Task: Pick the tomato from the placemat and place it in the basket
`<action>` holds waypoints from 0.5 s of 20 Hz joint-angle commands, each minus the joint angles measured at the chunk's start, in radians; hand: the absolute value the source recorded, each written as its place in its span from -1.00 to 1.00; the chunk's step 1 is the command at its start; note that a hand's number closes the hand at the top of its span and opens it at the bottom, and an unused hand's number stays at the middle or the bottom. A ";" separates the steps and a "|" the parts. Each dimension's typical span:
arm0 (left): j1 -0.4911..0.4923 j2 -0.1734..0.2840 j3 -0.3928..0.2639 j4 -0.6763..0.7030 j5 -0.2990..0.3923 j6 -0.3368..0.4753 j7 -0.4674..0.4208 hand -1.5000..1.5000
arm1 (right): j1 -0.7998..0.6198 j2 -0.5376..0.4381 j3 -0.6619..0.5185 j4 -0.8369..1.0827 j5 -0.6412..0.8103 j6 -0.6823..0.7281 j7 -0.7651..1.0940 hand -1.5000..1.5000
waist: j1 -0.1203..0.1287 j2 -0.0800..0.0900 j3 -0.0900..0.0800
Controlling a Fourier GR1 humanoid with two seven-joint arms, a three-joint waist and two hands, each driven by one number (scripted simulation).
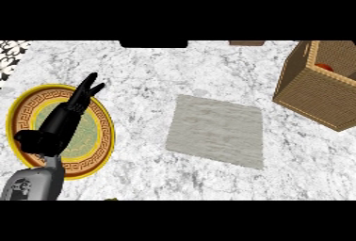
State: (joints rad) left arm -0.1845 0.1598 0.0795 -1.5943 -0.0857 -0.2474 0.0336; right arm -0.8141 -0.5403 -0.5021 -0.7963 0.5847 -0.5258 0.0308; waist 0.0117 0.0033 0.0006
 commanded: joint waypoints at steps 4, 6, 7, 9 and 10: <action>0.036 0.005 0.005 -0.001 -0.010 -0.002 -0.042 0.00 | -0.054 -0.033 -0.073 0.022 -0.155 0.034 -0.105 -1.00 | -0.004 -0.002 0.000; 0.035 -0.028 -0.033 -0.058 -0.030 0.026 0.023 0.00 | -0.089 -0.072 -0.079 0.044 -0.167 0.049 -0.084 -1.00 | -0.001 -0.002 0.000; 0.043 -0.005 -0.001 -0.055 0.021 -0.016 0.022 0.00 | -0.035 -0.082 -0.115 0.018 -0.210 0.069 -0.097 -1.00 | -0.007 -0.004 0.000; 0.011 0.013 0.017 0.024 0.012 -0.021 -0.043 0.00 | -0.141 -0.088 -0.123 0.041 -0.212 0.031 -0.008 -1.00 | -0.003 -0.001 -0.001; 0.038 -0.024 -0.016 0.029 -0.050 0.036 -0.057 0.00 | -0.066 -0.061 -0.150 0.013 -0.264 0.063 -0.028 -1.00 | -0.013 -0.004 -0.001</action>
State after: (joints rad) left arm -0.1696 0.1552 0.0777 -1.5921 -0.0980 -0.2416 0.0174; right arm -0.8940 -0.6004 -0.6020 -0.7642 0.3998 -0.4858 -0.0211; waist 0.0065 0.0014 -0.0001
